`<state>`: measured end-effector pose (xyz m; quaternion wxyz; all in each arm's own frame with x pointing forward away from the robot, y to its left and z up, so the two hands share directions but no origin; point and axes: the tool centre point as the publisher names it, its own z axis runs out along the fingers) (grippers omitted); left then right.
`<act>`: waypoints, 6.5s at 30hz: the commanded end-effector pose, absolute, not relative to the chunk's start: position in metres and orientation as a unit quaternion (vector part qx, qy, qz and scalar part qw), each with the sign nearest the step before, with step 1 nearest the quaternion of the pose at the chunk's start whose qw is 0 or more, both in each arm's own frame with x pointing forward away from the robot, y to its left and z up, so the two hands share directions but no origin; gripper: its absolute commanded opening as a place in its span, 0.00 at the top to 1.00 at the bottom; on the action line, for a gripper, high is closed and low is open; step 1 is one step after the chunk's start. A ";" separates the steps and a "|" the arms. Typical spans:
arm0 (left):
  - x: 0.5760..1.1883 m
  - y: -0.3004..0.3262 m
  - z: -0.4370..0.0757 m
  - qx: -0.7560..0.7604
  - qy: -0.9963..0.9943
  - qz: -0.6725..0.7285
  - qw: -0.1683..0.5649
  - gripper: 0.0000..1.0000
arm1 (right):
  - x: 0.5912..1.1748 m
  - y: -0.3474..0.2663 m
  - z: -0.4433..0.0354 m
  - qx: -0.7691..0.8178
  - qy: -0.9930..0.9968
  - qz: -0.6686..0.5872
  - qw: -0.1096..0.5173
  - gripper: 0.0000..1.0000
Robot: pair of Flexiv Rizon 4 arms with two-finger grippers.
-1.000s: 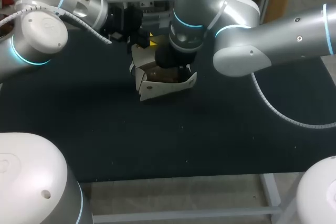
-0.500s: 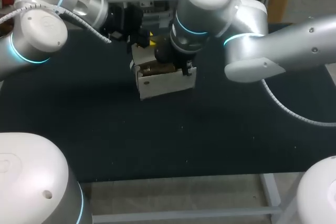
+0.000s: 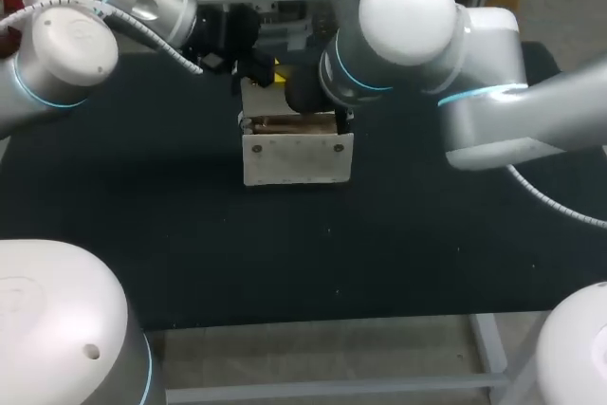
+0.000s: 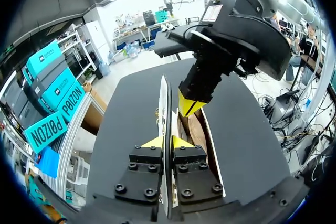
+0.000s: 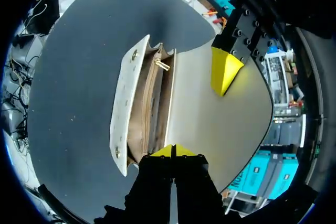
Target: Pick up the bag, open it, inspect its contents, close it, and place it on the opposite side
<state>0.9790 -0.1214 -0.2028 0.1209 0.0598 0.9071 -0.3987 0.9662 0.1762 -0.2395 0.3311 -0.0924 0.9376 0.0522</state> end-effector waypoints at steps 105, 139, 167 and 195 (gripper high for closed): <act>1.045 -0.142 -0.332 0.016 0.922 -0.382 -0.061 1.00 | 0.881 0.154 -0.375 -0.038 0.907 -0.044 0.417 0.65; 1.046 -0.140 -0.339 0.015 0.927 -0.367 -0.073 1.00 | 0.911 0.150 -0.379 -0.006 0.904 0.003 0.427 0.77; 0.996 -0.138 -0.367 0.236 0.909 -0.343 0.036 1.00 | 0.907 0.151 -0.384 -0.001 0.906 0.000 0.424 1.00; 0.982 -0.126 -0.368 0.275 0.893 -0.352 0.056 0.31 | 0.907 0.151 -0.384 -0.001 0.906 0.000 0.424 1.00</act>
